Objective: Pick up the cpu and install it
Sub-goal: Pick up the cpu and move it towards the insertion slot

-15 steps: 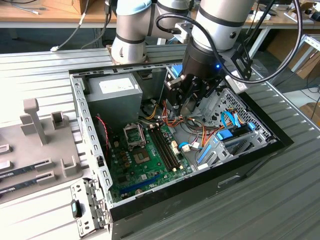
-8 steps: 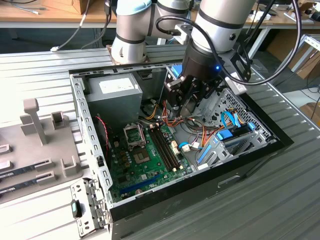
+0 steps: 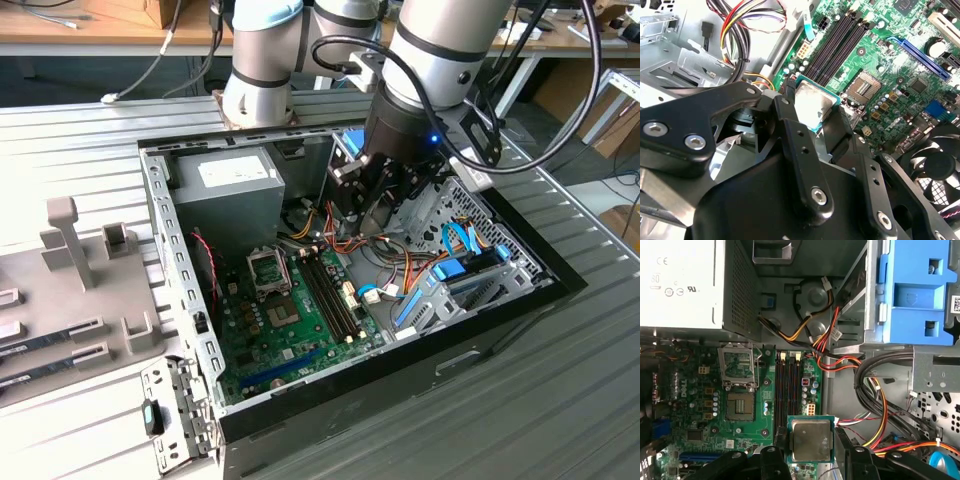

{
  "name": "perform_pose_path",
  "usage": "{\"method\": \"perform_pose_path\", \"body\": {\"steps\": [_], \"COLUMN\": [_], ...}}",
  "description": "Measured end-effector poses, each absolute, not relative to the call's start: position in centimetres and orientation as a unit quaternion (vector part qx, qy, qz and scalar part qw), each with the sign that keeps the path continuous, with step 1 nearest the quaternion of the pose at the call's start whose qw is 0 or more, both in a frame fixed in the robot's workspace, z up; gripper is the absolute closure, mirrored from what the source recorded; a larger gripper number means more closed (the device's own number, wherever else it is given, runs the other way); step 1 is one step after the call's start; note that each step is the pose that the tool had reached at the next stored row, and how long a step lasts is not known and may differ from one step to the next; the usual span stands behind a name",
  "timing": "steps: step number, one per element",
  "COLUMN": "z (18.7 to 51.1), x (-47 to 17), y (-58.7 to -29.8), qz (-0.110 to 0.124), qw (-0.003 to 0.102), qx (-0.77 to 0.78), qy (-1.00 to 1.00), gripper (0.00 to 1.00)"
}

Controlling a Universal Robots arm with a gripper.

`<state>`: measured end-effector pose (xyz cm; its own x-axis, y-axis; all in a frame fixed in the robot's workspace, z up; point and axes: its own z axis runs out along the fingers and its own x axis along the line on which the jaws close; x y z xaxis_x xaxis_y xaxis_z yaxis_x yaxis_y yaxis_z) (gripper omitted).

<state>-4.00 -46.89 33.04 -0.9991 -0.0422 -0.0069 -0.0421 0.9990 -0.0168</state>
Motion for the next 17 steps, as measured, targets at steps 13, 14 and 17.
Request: {"method": "perform_pose_path", "body": {"steps": [13, 14, 17], "z": [32.71, 32.67, 32.57], "x": [-4.01, -4.01, -4.01], "y": [-47.05, -47.07, -47.10], "qz": [-0.008, -0.008, -0.008], "qw": [0.004, 0.004, 0.004], "qx": [-0.021, -0.021, -0.021], "qy": [1.000, 1.000, 1.000], "gripper": [0.53, 0.53, 0.53]}}
